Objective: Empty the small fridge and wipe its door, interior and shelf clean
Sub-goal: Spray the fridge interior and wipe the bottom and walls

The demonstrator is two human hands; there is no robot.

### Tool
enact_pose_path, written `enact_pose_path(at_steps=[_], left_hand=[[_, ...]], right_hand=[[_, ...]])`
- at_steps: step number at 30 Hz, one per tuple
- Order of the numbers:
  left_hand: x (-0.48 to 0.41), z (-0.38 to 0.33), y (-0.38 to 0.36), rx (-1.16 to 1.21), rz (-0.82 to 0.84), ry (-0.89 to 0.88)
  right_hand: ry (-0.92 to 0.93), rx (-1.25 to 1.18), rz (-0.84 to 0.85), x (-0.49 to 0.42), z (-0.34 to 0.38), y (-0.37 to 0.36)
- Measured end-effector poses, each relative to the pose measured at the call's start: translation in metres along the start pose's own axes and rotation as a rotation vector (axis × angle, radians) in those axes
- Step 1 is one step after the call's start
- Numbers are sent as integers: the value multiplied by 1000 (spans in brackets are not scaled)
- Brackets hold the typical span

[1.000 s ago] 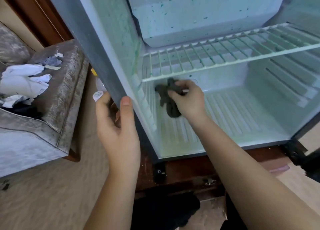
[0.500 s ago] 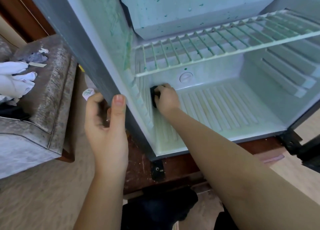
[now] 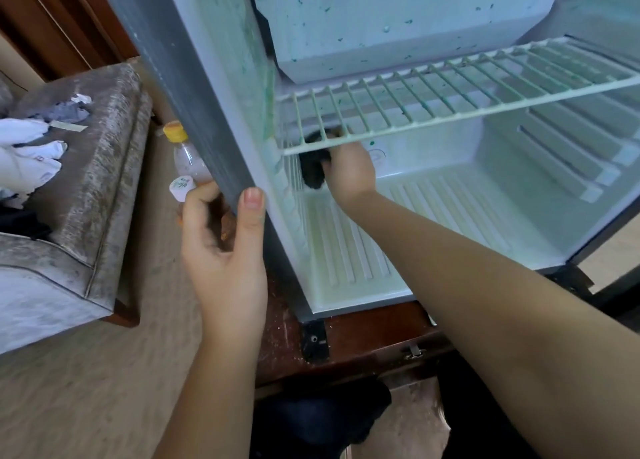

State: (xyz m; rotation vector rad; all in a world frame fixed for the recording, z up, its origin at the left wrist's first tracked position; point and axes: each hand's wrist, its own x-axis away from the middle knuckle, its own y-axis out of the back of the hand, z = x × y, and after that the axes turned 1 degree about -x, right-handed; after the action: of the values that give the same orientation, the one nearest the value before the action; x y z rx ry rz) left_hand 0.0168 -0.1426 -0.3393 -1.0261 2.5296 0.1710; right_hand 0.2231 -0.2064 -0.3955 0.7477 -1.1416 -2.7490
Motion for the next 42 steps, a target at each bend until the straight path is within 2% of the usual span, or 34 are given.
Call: enact_pose_path(at_steps=[2, 3, 8, 10, 12, 14, 15, 18, 19, 20, 22, 24, 26, 28, 29, 32, 34, 38, 42], left_hand=[[-1, 1, 1, 3, 4, 2], [-1, 1, 1, 5, 9, 3], [-2, -4, 2, 19, 39, 13], [-2, -5, 2, 14, 40, 8], [0, -6, 1, 11, 27, 24], [2, -6, 0, 13, 16, 28], [2, -7, 0, 21, 16, 26], [0, -8, 1, 11, 25, 19], [-1, -7, 2, 8, 25, 16], [-1, -6, 2, 12, 28, 12], [-1, -4, 2, 29, 39, -2], [-2, -3, 3, 28, 42, -23], [-3, -1, 3, 22, 47, -34], [-4, 1, 4, 19, 45, -42], [-4, 1, 4, 20, 41, -42], [-5, 2, 4, 2, 47, -43], [-6, 2, 5, 5, 48, -39], [-4, -1, 4, 3, 46, -8], [-3, -4, 4, 6, 58, 26]], right_hand=[[93, 292, 232, 8, -15, -15], [116, 400, 281, 13, -22, -20], [242, 604, 283, 30, -43, -7], [166, 625, 307, 28, -53, 10], [-48, 557, 302, 22, -68, 31], [-201, 478, 237, 18, -77, 53], [-243, 408, 137, 16, -78, 62], [-225, 85, -290, 4, -67, 69], [-200, -52, -380, 0, -57, 64], [-151, -150, -395, -2, -47, 55], [-6, -142, -279, -2, -33, 32], [98, 24, -70, 4, -27, 11], [123, 222, 91, 6, -30, 0], [106, 285, 103, 4, -36, 4], [86, 256, 58, 3, -41, 8], [-71, 53, -249, -3, -70, 33], [-205, 75, -324, 0, -96, 52], [-373, 258, -181, 12, -141, 71], [-262, 584, 8, 27, -164, 80]])
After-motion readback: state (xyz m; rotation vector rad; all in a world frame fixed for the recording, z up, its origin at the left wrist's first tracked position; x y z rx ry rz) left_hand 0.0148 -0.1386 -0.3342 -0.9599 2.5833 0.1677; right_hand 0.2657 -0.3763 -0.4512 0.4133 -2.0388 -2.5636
